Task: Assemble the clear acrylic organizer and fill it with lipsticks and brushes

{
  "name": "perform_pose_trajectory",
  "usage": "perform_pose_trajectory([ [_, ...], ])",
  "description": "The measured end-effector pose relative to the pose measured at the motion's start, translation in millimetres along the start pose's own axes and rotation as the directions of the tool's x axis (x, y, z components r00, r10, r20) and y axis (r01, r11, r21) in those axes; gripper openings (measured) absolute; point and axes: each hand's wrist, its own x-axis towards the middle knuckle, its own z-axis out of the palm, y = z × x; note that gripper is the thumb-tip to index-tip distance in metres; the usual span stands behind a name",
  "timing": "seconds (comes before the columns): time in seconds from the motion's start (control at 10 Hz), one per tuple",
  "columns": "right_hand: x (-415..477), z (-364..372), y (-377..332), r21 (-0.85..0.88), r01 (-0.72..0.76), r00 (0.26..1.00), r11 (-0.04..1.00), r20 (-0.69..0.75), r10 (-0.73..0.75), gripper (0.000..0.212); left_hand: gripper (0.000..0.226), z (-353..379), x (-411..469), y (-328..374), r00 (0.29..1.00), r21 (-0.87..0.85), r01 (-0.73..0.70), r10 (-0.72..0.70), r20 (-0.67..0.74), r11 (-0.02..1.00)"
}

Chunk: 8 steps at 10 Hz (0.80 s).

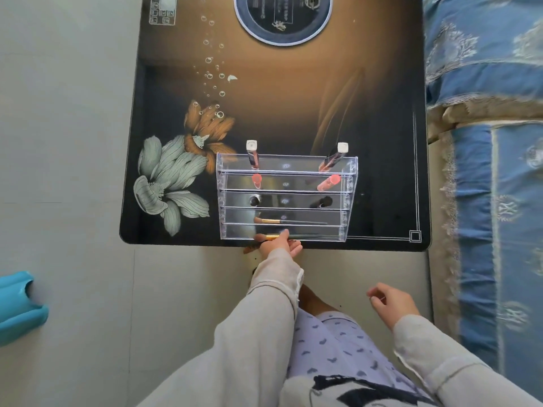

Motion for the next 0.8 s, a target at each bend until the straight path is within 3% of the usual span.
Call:
perform_pose_trajectory([
  [0.2, -4.6, 2.6, -5.6, 0.008, 0.005, 0.999, 1.000, 0.043, -0.005, 0.023, 0.033, 6.6, 9.3, -3.4, 0.998, 0.110, -0.015, 0.021, -0.054, 0.994],
  [0.4, -10.7, 5.3, 5.8, 0.052, -0.048, 0.997, 0.998, 0.058, 0.045, 0.022, 0.025, 9.6, 14.1, -3.2, 0.997, 0.202, -0.004, 0.019, -0.075, 0.979],
  [0.7, -7.1, 1.6, 8.7, 0.057, -0.085, 0.994, 0.995, 0.071, 0.081, 0.022, 0.027, -4.6, 24.0, -3.2, 0.998, 0.216, 0.032, -0.044, 0.052, 0.976],
  [0.8, -3.6, 4.0, 4.6, 0.080, -0.099, 0.993, 0.992, 0.070, 0.094, 0.023, 0.025, -8.9, 22.6, -4.3, 0.998, 0.230, -0.007, -0.006, 0.057, 0.973],
])
